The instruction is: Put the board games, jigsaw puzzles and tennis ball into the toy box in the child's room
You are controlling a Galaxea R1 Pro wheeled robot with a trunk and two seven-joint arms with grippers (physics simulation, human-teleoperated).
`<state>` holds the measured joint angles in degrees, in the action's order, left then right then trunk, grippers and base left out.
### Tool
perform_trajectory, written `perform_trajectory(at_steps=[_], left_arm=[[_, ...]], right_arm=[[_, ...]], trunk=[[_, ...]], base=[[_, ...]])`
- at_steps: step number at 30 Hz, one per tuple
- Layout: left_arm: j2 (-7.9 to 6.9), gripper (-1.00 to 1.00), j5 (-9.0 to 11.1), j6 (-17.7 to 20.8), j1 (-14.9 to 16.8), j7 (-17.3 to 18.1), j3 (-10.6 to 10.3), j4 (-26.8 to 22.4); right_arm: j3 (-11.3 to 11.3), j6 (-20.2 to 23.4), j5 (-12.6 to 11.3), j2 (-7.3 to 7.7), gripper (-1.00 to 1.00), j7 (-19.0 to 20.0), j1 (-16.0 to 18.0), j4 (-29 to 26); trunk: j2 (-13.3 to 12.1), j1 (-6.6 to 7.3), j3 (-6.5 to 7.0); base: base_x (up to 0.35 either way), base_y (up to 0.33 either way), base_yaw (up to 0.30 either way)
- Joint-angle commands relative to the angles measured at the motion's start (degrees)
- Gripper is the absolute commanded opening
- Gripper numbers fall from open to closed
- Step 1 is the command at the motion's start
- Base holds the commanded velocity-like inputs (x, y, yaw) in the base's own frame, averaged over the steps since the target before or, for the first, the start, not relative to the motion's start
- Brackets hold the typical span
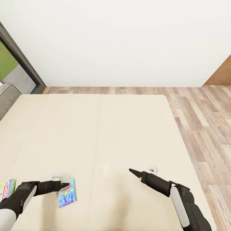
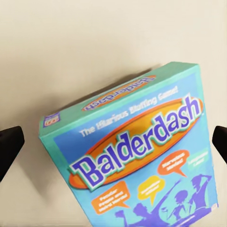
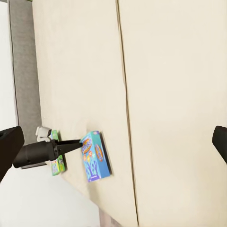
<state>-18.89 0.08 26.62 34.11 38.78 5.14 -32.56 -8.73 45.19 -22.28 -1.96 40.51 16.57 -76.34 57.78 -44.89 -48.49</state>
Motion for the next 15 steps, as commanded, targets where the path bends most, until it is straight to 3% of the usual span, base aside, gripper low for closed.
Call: perform_trajectory(at_steps=[1, 15], left_arm=[[0.02, 1.00, 0.01, 0.60, 0.01, 0.23, 0.24, -0.05], [-0.43, 1.00, -0.13, 1.71, -0.01, -0.22, 0.26, -0.02]], right_arm=[[-0.15, 0.34, -0.04, -0.06, 1.00, 0.18, 0.03, 0.02], [-0.15, 0.34, -0.04, -0.06, 1.00, 0.26, 0.03, 0.13]], trunk=[[0.03, 0.00, -0.03], [0.03, 0.00, -0.03]], base=[[0.000, 0.000, 0.000], [0.000, 0.000, 0.000]])
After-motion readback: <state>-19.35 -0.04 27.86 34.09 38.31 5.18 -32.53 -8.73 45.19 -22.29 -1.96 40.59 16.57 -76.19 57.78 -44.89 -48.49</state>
